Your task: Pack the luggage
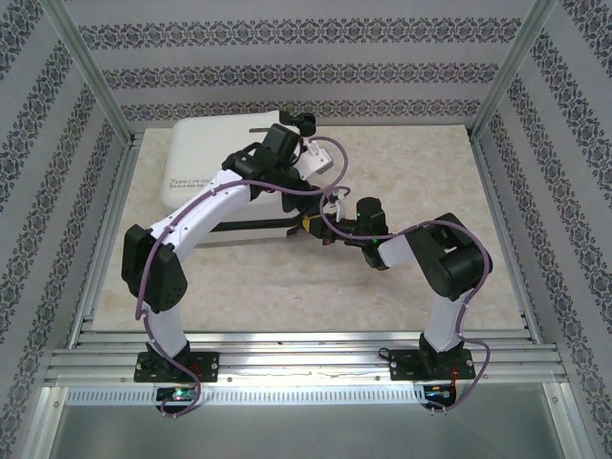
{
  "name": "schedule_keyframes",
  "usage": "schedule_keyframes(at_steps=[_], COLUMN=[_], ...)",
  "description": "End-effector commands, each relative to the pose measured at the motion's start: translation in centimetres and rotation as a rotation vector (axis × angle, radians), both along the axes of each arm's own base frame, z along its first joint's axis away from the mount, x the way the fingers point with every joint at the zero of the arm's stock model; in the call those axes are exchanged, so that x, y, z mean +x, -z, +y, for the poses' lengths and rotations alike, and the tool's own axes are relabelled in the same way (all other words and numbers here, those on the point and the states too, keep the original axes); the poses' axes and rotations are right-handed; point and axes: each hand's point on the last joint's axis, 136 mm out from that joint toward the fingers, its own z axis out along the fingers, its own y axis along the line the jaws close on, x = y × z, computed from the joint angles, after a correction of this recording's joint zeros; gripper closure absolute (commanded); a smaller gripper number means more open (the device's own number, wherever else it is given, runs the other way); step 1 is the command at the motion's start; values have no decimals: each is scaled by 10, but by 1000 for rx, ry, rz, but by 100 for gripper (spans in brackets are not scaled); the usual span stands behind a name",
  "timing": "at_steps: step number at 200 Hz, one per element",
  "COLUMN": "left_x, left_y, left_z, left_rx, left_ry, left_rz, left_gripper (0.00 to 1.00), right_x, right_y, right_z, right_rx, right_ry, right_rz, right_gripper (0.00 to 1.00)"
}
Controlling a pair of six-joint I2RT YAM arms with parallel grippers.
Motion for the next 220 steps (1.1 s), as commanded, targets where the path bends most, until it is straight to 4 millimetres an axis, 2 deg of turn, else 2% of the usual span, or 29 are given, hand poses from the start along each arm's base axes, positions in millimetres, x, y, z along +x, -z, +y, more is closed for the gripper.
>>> schedule_keyframes(at_steps=[1, 28, 61, 121, 165, 199, 220], left_x=[-10, -9, 1, 23, 37, 46, 44], left_y=[12, 22, 34, 45, 49, 52, 55], left_z=[4, 0, 5, 16, 22, 22, 20], left_rx=[127, 229, 386, 596, 679, 706, 702], left_ry=[62, 89, 104, 127, 96, 91, 107], left_rz=[10, -18, -68, -124, -173, -203, -191], left_gripper=[11, 13, 13, 16, 18, 26, 39], right_x=[19, 19, 18, 17, 15, 14, 14], right_y=[-41, -39, -39, -37, -38, -40, -40], right_z=[-4, -6, -6, -7, -7, -8, -8], right_rx=[100, 112, 124, 125, 130, 133, 133], right_ry=[23, 9, -7, -11, -19, -17, -14], right_rz=[-104, -93, -82, -76, -79, -85, -87], right_gripper=[100, 100, 100, 100, 100, 100, 100])
